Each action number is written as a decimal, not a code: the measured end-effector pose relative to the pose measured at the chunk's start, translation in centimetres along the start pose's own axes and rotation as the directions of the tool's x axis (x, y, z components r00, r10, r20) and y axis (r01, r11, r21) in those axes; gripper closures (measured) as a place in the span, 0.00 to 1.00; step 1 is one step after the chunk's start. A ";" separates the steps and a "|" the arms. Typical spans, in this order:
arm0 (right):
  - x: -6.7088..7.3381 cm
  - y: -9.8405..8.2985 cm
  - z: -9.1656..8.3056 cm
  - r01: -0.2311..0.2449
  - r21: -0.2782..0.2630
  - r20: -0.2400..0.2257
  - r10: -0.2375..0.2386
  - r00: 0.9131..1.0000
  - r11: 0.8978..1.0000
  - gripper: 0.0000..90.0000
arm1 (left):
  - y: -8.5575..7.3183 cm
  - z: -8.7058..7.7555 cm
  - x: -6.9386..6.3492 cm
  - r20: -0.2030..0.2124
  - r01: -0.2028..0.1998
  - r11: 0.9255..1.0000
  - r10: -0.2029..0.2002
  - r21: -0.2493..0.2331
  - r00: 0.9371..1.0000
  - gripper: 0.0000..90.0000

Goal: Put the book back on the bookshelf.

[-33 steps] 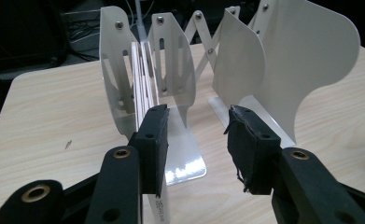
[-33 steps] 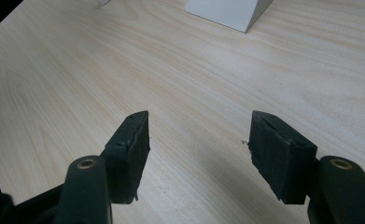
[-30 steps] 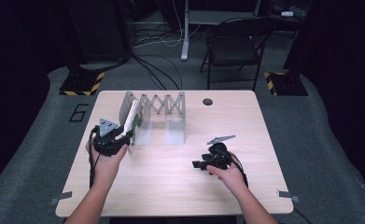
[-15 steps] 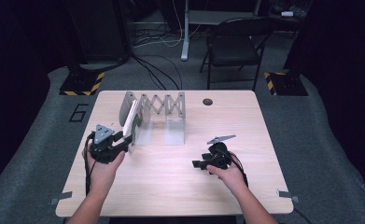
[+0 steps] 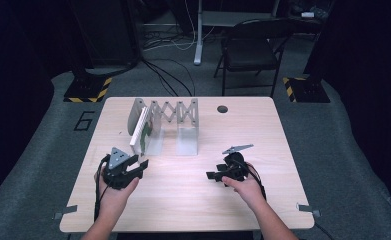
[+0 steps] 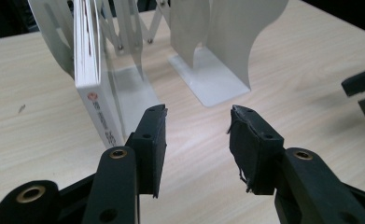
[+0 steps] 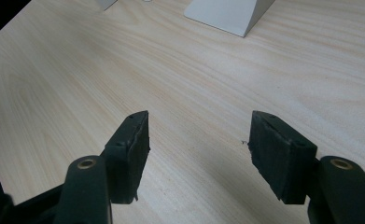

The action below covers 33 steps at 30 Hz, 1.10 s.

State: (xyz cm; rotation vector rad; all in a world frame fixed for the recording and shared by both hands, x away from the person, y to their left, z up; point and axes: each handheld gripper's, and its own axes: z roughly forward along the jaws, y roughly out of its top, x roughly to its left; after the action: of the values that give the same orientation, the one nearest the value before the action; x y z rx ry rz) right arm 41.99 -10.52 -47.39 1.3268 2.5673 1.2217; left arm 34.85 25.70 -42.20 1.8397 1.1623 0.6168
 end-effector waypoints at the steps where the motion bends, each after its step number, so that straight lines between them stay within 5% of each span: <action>1: 0.0 0.0 0.0 0.000 0.000 0.000 0.000 1.000 1.000 0.42 | -0.2 0.0 0.0 -0.001 -0.002 1.000 0.002 0.003 1.000 0.62; 15: 0.0 0.0 0.2 0.005 0.001 0.003 -0.005 1.000 1.000 0.42 | -2.7 -0.3 1.0 0.005 0.003 1.000 -0.003 0.004 1.000 0.62; 33: -0.1 0.0 0.3 0.016 0.007 0.024 -0.017 1.000 1.000 0.43 | -5.4 1.7 1.6 -0.003 -0.009 0.998 0.009 0.054 1.000 0.60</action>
State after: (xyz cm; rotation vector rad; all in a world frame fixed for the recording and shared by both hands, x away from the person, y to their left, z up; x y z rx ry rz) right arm 42.10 -10.41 -47.61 1.3106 2.5632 1.1879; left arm 34.28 27.53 -47.70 1.8913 1.1836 0.5987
